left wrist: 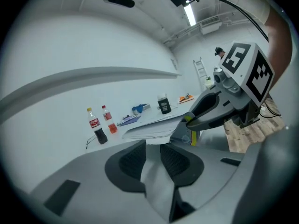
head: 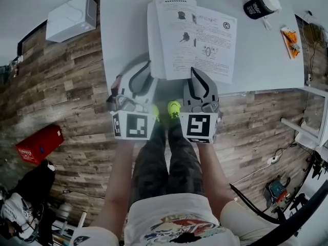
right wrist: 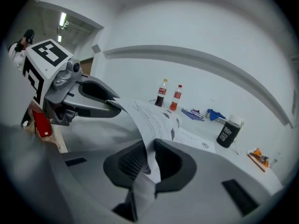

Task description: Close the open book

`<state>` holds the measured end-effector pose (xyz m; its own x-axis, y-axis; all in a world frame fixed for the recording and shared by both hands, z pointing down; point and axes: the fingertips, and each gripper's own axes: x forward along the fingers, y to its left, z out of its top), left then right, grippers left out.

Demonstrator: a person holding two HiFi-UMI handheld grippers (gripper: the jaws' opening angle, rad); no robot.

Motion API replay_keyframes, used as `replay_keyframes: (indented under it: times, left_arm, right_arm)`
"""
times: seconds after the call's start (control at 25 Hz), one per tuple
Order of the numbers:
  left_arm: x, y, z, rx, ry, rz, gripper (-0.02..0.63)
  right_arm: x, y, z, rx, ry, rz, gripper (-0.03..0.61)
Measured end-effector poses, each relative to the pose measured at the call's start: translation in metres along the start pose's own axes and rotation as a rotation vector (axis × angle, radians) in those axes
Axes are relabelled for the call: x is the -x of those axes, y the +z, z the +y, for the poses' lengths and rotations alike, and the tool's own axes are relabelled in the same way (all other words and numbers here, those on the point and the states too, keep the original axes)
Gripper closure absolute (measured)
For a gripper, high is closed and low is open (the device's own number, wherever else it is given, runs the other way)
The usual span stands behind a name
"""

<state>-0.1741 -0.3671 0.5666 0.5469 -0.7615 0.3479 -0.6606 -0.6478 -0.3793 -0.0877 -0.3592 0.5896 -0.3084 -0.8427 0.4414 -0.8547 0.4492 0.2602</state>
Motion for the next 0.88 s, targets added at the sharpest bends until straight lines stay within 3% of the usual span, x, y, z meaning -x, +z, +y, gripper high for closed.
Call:
replay_keyframes:
  times: [0.12,0.48,0.88]
  left_arm:
    - [0.000,0.017,0.001,-0.010,0.012,-0.031,0.554]
    - [-0.011,0.056,-0.004,-0.033,0.014,-0.074,0.561]
    - [-0.019,0.082,-0.017,0.015,-0.007,-0.117,0.565]
  right_arm:
    - [0.003,-0.004,-0.006,-0.009,0.012,0.011,0.514]
    - [0.005,-0.009,-0.019,-0.020,0.049,0.012,0.514]
    - [0.009,-0.016,-0.022,-0.117,0.105,0.003,0.512]
